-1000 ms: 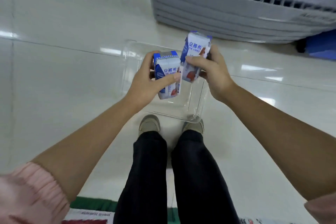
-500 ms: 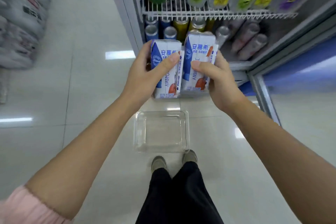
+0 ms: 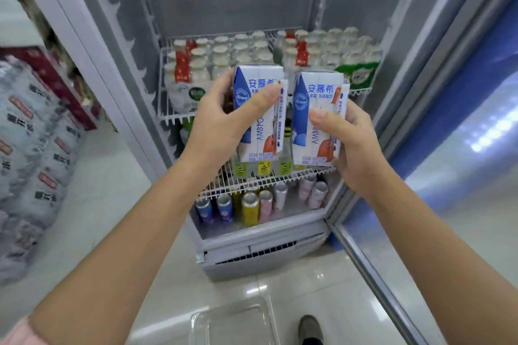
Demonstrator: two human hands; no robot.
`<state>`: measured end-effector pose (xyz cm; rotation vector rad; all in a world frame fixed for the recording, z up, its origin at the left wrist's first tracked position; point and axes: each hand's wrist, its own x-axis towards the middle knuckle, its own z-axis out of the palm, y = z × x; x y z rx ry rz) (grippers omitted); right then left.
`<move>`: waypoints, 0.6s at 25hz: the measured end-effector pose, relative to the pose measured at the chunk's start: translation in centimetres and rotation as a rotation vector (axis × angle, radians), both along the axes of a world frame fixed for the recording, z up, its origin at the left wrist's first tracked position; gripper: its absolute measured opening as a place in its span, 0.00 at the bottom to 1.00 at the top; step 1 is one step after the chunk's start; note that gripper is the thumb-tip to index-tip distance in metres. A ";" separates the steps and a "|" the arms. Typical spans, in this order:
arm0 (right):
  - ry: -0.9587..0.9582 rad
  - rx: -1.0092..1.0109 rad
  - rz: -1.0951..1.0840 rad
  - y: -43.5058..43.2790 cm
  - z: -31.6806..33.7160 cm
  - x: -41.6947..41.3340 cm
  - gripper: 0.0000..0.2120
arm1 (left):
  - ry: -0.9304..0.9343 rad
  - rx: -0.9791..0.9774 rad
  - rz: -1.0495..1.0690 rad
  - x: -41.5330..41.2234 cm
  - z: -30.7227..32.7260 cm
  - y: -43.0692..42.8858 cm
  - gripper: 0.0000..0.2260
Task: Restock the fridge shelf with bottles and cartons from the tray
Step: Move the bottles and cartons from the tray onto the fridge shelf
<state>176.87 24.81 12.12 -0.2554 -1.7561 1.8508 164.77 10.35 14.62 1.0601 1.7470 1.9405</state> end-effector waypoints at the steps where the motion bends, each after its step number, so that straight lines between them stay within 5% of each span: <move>1: 0.028 0.017 -0.005 1.1 1.5 -0.2 0.16 | 0.023 0.010 -0.011 0.0 1.4 1.1 0.10; 15: 0.221 0.162 -0.059 20.9 19.5 -6.0 0.15 | 0.324 0.123 0.192 -3.6 18.1 21.2 0.16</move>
